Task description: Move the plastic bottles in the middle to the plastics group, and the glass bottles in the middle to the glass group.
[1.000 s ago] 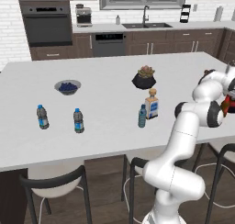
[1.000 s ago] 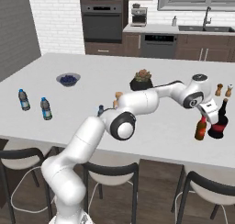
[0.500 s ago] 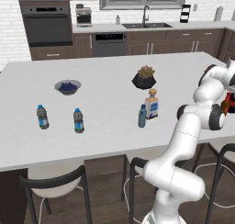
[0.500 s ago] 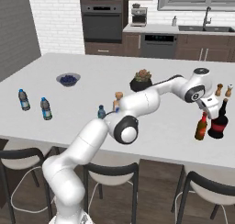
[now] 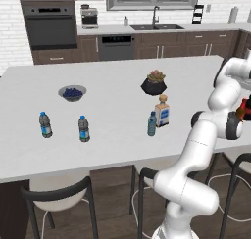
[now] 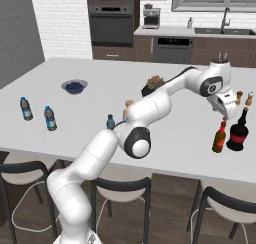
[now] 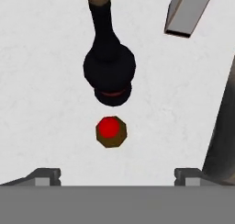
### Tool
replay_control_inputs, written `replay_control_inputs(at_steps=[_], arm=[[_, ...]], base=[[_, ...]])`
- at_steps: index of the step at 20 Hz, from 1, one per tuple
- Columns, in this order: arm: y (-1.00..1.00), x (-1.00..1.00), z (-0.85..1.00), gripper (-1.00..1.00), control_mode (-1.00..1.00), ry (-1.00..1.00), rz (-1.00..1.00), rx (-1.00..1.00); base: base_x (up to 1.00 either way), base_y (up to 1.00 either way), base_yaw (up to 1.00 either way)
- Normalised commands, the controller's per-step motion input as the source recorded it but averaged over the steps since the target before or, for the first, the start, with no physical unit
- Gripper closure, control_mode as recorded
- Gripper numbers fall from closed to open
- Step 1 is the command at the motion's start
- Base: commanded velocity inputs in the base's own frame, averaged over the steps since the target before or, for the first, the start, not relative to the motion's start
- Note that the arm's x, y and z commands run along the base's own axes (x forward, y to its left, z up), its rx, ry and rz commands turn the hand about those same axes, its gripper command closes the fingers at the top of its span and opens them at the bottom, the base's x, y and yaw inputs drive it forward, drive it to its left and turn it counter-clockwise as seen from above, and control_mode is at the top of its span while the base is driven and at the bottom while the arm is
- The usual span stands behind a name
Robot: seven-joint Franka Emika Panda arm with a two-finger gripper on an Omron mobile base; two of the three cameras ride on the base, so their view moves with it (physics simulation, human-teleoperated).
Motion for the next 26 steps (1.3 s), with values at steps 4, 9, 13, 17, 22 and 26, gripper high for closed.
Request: replay_control_inputs(at_steps=[4,9,13,17,22,26], arm=[[0.65,-0.71,-0.15,-1.0,-1.0,0.0,0.1,-0.03],[0.82,-0.78,-0.67,-1.0,-1.0,-0.03,0.16,-0.09],[0.95,-0.85,-0.94,-1.0,-1.0,-0.17,0.18,-0.2],[1.0,-0.79,-1.0,-1.0,-1.0,-0.25,0.22,-0.24],[1.0,-0.66,-0.93,-1.0,-1.0,-0.31,0.22,-0.19],[1.0,-0.55,-0.91,-1.0,-1.0,-0.48,0.24,-0.26]], base=[[0.0,0.0,0.0],[0.0,0.0,0.0],[0.0,0.0,0.0],[0.0,0.0,0.0],[0.0,0.0,0.0],[0.0,0.0,0.0]])
